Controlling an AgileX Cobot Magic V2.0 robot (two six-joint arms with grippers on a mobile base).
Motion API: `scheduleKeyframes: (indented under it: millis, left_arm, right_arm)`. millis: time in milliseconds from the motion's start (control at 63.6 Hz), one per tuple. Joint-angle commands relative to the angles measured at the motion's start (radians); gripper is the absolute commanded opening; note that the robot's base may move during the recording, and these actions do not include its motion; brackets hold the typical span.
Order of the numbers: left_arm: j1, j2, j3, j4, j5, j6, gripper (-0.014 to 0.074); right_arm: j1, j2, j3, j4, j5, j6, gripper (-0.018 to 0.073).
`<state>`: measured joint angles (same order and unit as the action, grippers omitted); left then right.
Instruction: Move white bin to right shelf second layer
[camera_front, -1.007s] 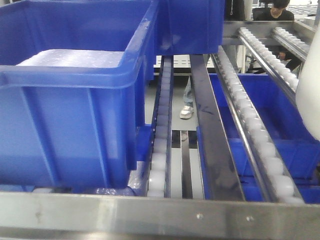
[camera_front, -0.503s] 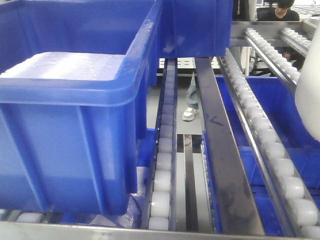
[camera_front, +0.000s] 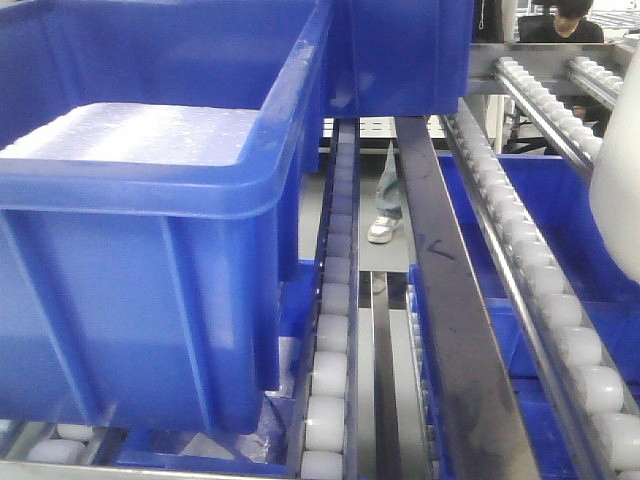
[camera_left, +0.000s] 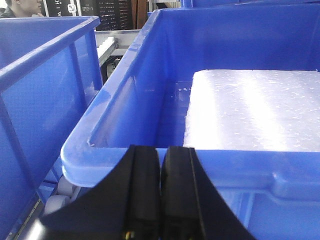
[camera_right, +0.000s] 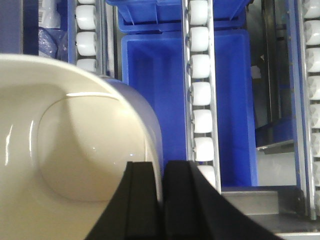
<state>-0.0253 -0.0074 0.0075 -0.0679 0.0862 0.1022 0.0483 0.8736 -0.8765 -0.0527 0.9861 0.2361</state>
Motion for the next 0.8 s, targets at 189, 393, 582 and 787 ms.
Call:
scheduleKeyframes:
  millis: [189,393,582,787]
  left_arm:
    - [-0.004,-0.013,0.037,-0.006,-0.086,-0.003,0.0085]
    - [-0.004,-0.013,0.037,-0.006,-0.086,-0.003,0.0085]
    - [-0.004,-0.013,0.037,-0.006,-0.086,-0.003,0.0085]
    - [-0.004,-0.013,0.037,-0.006,-0.086,-0.003,0.0085]
  right_arm:
    - [-0.005,-0.009,-0.027,-0.041,0.007,-0.007,0.0053]
    - [-0.005,-0.009,-0.027,-0.1,0.012,-0.05,0.0053]
    - [-0.005,-0.009,-0.015,-0.092,-0.04,-0.06,0.0053]
    - [-0.027,-0.008,0.024,-0.015,-0.092,-0.146,0.0053]
